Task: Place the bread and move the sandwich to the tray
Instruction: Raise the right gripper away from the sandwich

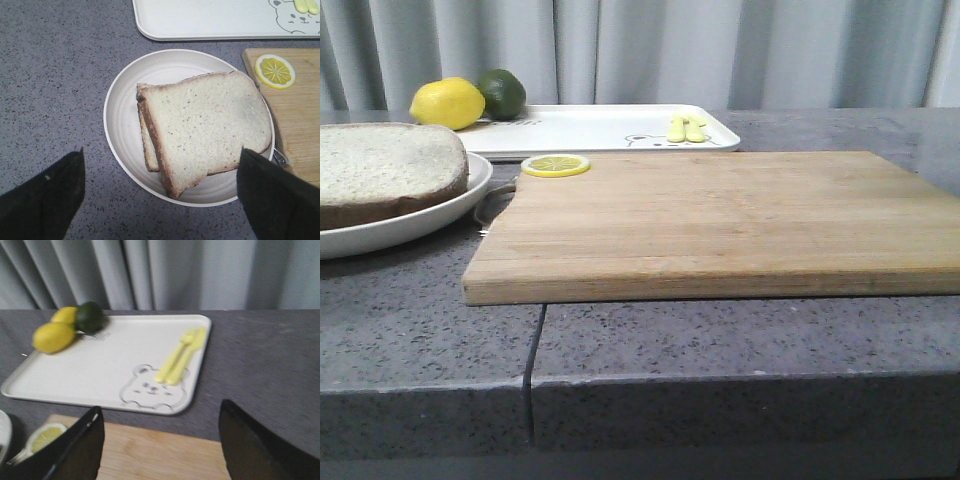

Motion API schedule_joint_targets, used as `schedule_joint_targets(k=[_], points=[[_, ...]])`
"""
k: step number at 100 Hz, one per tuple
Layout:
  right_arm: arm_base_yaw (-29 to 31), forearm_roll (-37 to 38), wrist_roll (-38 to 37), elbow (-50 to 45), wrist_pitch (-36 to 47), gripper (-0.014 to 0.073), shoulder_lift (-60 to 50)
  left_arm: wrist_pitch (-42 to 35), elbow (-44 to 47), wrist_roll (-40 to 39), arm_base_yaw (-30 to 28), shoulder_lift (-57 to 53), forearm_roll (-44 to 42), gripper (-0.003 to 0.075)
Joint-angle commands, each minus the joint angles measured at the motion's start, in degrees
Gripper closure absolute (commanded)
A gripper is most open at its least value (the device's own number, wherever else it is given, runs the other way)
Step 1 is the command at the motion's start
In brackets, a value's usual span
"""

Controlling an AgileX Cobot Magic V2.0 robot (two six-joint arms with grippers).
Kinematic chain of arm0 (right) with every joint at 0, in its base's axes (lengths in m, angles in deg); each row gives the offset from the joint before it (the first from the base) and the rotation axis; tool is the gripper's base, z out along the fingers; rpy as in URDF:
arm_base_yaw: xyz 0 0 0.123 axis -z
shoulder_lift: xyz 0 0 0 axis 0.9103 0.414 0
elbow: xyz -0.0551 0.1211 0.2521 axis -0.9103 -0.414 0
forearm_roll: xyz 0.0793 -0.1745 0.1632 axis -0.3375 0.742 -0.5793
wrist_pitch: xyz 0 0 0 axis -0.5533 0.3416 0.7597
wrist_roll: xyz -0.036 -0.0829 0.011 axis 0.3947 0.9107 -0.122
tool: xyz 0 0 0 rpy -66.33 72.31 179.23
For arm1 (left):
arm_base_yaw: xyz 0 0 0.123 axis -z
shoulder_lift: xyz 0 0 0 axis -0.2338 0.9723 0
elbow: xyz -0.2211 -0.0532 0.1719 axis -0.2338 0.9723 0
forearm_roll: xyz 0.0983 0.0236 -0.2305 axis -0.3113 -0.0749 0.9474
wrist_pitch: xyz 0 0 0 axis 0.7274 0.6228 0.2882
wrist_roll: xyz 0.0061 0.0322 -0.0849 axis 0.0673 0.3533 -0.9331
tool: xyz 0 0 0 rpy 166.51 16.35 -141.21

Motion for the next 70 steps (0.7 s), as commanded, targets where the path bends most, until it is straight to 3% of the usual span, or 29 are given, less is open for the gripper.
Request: schedule_joint_targets(k=[1, 22, 34, 70], points=[[3.41, 11.57, -7.47, -1.00, 0.74, 0.0095, -5.55, -3.03, -2.00, -0.40, -0.17, -0.12, 1.41, 0.0146], [6.06, 34.71, -25.63, -8.48, 3.52, 0.0095, -17.32, -3.03, -2.00, -0.40, -0.17, -0.12, 1.41, 0.0146], [6.06, 44.28, -30.89, -13.56, 3.75, 0.0095, -24.04, -3.03, -2.00, -0.40, -0.17, -0.12, 1.41, 0.0146], [6.06, 46.12, -31.03, -30.44, 3.29, 0.0095, -45.23, -3.03, -2.00, -0.40, -0.17, -0.12, 1.41, 0.0146]])
